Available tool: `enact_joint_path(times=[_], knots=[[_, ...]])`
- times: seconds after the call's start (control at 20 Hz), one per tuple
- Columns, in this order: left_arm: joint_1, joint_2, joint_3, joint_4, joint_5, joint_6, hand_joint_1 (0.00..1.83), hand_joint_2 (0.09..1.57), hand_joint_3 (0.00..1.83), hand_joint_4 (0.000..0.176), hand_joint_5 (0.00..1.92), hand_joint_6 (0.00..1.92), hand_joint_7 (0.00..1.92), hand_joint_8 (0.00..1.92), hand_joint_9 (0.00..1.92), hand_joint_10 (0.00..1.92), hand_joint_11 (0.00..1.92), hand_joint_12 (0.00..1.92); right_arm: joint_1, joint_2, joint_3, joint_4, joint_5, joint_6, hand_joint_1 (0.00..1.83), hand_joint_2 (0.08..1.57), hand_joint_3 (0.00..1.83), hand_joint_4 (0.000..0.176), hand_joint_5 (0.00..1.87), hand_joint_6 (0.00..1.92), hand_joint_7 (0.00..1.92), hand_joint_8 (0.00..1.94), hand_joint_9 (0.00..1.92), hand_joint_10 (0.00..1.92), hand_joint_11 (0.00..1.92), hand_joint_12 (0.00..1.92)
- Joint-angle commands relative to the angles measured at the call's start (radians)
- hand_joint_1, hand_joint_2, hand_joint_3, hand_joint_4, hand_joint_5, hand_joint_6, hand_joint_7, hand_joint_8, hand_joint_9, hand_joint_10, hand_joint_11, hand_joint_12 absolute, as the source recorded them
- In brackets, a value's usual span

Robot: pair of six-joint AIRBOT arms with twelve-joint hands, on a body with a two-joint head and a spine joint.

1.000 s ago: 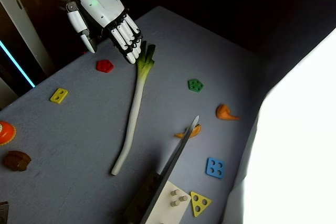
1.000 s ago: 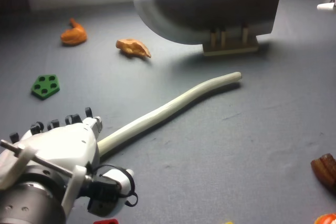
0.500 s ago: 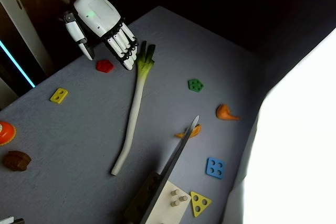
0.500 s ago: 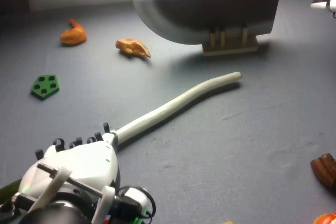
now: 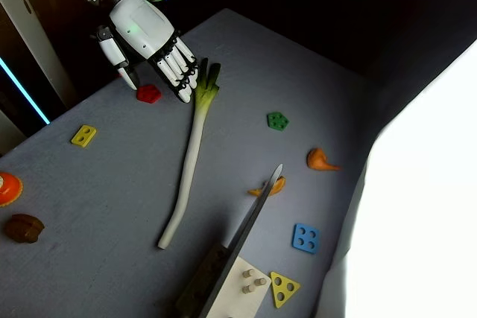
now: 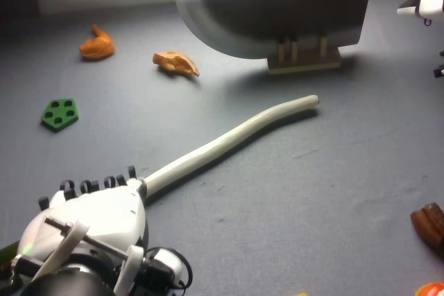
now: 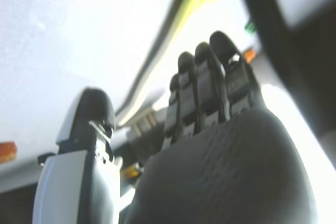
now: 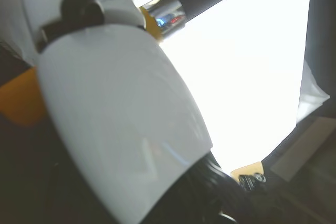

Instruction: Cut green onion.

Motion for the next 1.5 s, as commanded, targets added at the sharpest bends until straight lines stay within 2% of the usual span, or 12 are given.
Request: enact_joint_path(times=[0.0, 0.1, 0.2, 0.3, 0.4, 0.45, 0.6, 0.8, 0.95, 1.1, 1.4, 1.45], knots=[[0.005, -0.001, 0.004, 0.074, 0.049, -0.010, 0.74, 1.28, 0.00, 0.023, 0.20, 0.01, 0.28, 0.00, 0.22, 0.00, 0.00, 0.69, 0.006, 0.001, 0.015, 0.009, 0.126, 0.010, 1.15, 1.06, 0.00, 0.057, 0.00, 0.00, 0.00, 0.00, 0.00, 0.00, 0.00, 0.00], [0.019, -0.002, 0.009, 0.082, 0.045, -0.025, 0.78, 1.28, 0.00, 0.013, 0.20, 0.00, 0.23, 0.00, 0.21, 0.00, 0.00, 0.67, 0.006, -0.010, 0.029, -0.012, 0.136, 0.038, 1.18, 1.04, 0.00, 0.055, 0.00, 0.00, 0.00, 0.00, 0.00, 0.00, 0.00, 0.00], [0.028, -0.003, 0.017, 0.084, 0.043, -0.033, 0.73, 1.32, 0.01, 0.013, 0.17, 0.00, 0.20, 0.00, 0.18, 0.00, 0.00, 0.65, 0.007, -0.019, 0.033, -0.023, 0.149, 0.044, 1.17, 1.04, 0.00, 0.058, 0.00, 0.00, 0.00, 0.00, 0.00, 0.00, 0.00, 0.00], [0.031, -0.003, 0.027, 0.085, 0.043, -0.037, 0.70, 1.34, 0.01, 0.025, 0.14, 0.00, 0.25, 0.01, 0.20, 0.01, 0.00, 0.67, 0.007, -0.031, 0.047, -0.023, 0.149, 0.047, 1.14, 1.06, 0.00, 0.046, 0.00, 0.00, 0.00, 0.00, 0.00, 0.00, 0.00, 0.00], [0.031, -0.004, 0.039, 0.085, 0.036, -0.037, 0.68, 1.35, 0.02, 0.030, 0.12, 0.00, 0.27, 0.01, 0.24, 0.02, 0.00, 0.67, 0.008, -0.048, 0.069, -0.023, 0.150, 0.048, 1.13, 1.05, 0.00, 0.047, 0.00, 0.00, 0.00, 0.00, 0.00, 0.00, 0.00, 0.00], [0.030, -0.006, 0.047, 0.085, 0.030, -0.037, 0.70, 1.34, 0.01, 0.033, 0.12, 0.00, 0.28, 0.01, 0.24, 0.01, 0.00, 0.71, 0.009, -0.058, 0.083, -0.023, 0.151, 0.049, 1.13, 1.05, 0.00, 0.041, 0.00, 0.00, 0.00, 0.00, 0.00, 0.00, 0.00, 0.00], [0.028, -0.008, 0.064, 0.077, 0.027, -0.037, 0.71, 1.34, 0.00, 0.030, 0.14, 0.00, 0.31, 0.01, 0.25, 0.01, 0.00, 0.72, 0.008, -0.072, 0.101, -0.030, 0.151, 0.058, 1.13, 1.04, 0.00, 0.046, 0.00, 0.00, 0.00, 0.00, 0.00, 0.00, 0.00, 0.00], [0.028, -0.015, 0.080, 0.063, 0.022, -0.037, 0.75, 1.32, 0.00, 0.023, 0.16, 0.01, 0.31, 0.01, 0.23, 0.01, 0.00, 0.66, 0.001, -0.101, 0.144, -0.049, 0.167, 0.081, 1.14, 1.04, 0.00, 0.029, 0.01, 0.00, 0.00, 0.00, 0.00, 0.00, 0.00, 0.00], [0.031, -0.022, 0.089, 0.061, 0.014, -0.037, 0.64, 1.36, 0.01, 0.024, 0.14, 0.00, 0.29, 0.00, 0.22, 0.00, 0.00, 0.64, -0.001, -0.112, 0.167, -0.059, 0.168, 0.107, 1.13, 1.04, 0.00, 0.028, 0.00, 0.00, 0.00, 0.00, 0.00, 0.00, 0.00, 0.00], [0.031, -0.030, 0.099, 0.055, 0.012, -0.037, 0.67, 1.35, 0.00, 0.025, 0.16, 0.01, 0.31, 0.01, 0.24, 0.01, 0.00, 0.72, -0.008, -0.115, 0.170, -0.061, 0.193, 0.115, 1.11, 1.05, 0.00, 0.028, 0.00, 0.00, 0.00, 0.00, 0.00, 0.00, 0.00, 0.00], [0.032, -0.033, 0.114, 0.055, 0.005, -0.037, 0.69, 1.33, 0.00, 0.034, 0.14, 0.00, 0.35, 0.01, 0.30, 0.02, 0.00, 0.86, -0.011, -0.120, 0.176, -0.071, 0.194, 0.147, 1.09, 1.04, 0.00, 0.016, 0.01, 0.00, 0.00, 0.00, 0.00, 0.00, 0.00, 0.00], [0.032, -0.033, 0.117, 0.055, 0.004, -0.037, 0.77, 1.30, 0.00, 0.041, 0.15, 0.00, 0.36, 0.01, 0.32, 0.02, 0.00, 0.89, -0.012, -0.120, 0.176, -0.071, 0.194, 0.147, 1.12, 1.05, 0.00, 0.011, 0.02, 0.01, 0.00, 0.00, 0.00, 0.00, 0.00, 0.00]])
